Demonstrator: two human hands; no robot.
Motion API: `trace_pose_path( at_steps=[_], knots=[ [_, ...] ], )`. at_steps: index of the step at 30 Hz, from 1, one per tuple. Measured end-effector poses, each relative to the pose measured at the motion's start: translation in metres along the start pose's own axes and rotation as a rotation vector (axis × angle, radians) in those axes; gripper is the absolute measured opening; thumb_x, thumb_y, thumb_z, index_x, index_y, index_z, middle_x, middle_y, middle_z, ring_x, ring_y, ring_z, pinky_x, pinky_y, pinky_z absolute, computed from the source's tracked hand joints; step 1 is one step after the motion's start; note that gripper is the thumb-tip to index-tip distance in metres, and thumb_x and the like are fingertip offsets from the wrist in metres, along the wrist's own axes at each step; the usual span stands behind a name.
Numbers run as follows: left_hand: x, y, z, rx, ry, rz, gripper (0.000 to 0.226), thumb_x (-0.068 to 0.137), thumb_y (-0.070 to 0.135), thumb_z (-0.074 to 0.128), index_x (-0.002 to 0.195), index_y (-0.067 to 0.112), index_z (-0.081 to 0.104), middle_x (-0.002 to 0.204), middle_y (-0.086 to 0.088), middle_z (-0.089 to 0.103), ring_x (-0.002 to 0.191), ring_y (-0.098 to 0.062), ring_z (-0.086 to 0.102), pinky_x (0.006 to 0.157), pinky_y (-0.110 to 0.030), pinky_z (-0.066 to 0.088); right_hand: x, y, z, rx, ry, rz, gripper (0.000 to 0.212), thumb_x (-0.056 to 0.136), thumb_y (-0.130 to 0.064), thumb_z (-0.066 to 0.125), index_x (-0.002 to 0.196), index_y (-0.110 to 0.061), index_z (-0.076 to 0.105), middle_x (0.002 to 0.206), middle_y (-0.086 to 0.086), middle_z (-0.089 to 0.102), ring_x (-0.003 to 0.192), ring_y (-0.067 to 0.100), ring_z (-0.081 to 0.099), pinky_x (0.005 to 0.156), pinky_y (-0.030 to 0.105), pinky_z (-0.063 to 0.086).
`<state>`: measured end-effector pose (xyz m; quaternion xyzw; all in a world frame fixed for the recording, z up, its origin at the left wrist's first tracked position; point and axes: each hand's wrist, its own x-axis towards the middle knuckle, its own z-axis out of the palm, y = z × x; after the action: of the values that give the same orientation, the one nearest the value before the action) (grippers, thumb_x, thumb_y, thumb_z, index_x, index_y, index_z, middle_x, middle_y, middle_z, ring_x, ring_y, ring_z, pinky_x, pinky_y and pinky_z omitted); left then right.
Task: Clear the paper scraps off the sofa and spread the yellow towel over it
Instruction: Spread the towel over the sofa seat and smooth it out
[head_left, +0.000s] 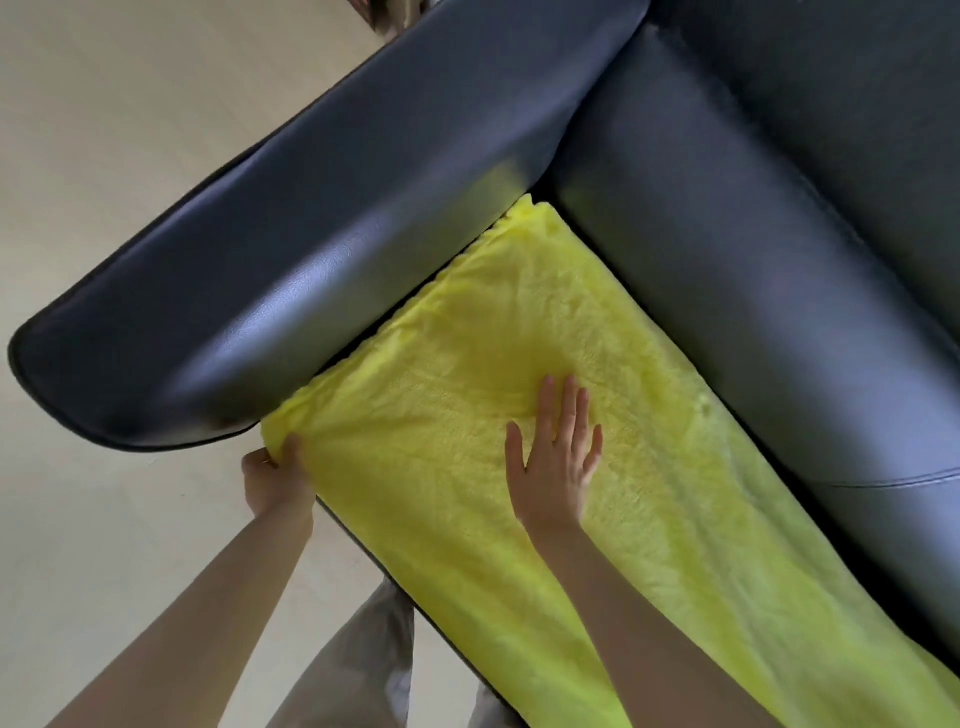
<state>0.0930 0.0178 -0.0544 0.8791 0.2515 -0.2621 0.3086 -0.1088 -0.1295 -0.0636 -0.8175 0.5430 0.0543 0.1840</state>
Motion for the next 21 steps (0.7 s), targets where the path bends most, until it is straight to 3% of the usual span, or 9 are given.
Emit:
trace_pose_path(
  at_steps=[6, 12, 15, 18, 21],
  knots=[
    [-0.009, 0.004, 0.007, 0.055, 0.026, -0.026, 0.053, 0.09, 0.024, 0.063, 0.131, -0.002, 0.041, 0.132, -0.026, 0.05, 0.119, -0.042, 0.05, 0.098, -0.047, 0.042, -0.015, 0.015, 0.0, 0.01, 0.013, -0.003, 0.064, 0.1, -0.043, 0.035, 0.154, -0.021, 0.008, 0.161, 0.002, 0.006, 0.148, 0.018, 0.002, 0.119, 0.047, 0.011],
    [-0.06, -0.002, 0.022, 0.22, 0.165, 0.068, 0.074, 0.089, 0.025, 0.062, 0.146, 0.008, 0.017, 0.149, -0.017, 0.019, 0.134, -0.033, 0.025, 0.11, -0.038, 0.023, -0.045, 0.032, -0.005, 0.049, 0.01, 0.043, 0.064, 0.098, -0.041, 0.03, 0.154, -0.021, 0.005, 0.161, 0.002, 0.002, 0.148, 0.018, 0.001, 0.118, 0.042, 0.007],
    [-0.098, -0.025, 0.035, 0.324, 0.126, 0.298, 0.078, 0.088, 0.026, 0.062, 0.149, 0.012, 0.014, 0.152, -0.015, 0.012, 0.138, -0.032, 0.018, 0.11, -0.041, 0.022, -0.068, 0.053, -0.008, 0.053, 0.027, 0.104, 0.064, 0.099, -0.039, 0.033, 0.154, -0.022, 0.004, 0.161, 0.002, 0.002, 0.148, 0.018, 0.001, 0.117, 0.042, 0.009],
    [-0.136, -0.057, 0.049, 0.436, -0.043, 0.57, 0.081, 0.09, 0.03, 0.059, 0.151, 0.019, 0.008, 0.157, -0.012, 0.003, 0.144, -0.03, 0.007, 0.111, -0.047, 0.02, -0.092, 0.078, -0.009, 0.062, 0.037, 0.152, 0.067, 0.098, -0.037, 0.04, 0.154, -0.022, 0.006, 0.161, 0.003, 0.004, 0.148, 0.019, 0.005, 0.117, 0.043, 0.015],
    [-0.182, -0.099, 0.063, 0.579, -0.19, 0.823, 0.084, 0.091, 0.035, 0.055, 0.153, 0.023, 0.0, 0.159, -0.008, -0.005, 0.147, -0.023, -0.004, 0.114, -0.047, 0.018, -0.126, 0.119, -0.012, 0.051, 0.045, 0.183, 0.064, 0.098, -0.038, 0.034, 0.154, -0.022, 0.006, 0.161, 0.003, 0.005, 0.148, 0.019, 0.005, 0.117, 0.042, 0.016]
  ],
)
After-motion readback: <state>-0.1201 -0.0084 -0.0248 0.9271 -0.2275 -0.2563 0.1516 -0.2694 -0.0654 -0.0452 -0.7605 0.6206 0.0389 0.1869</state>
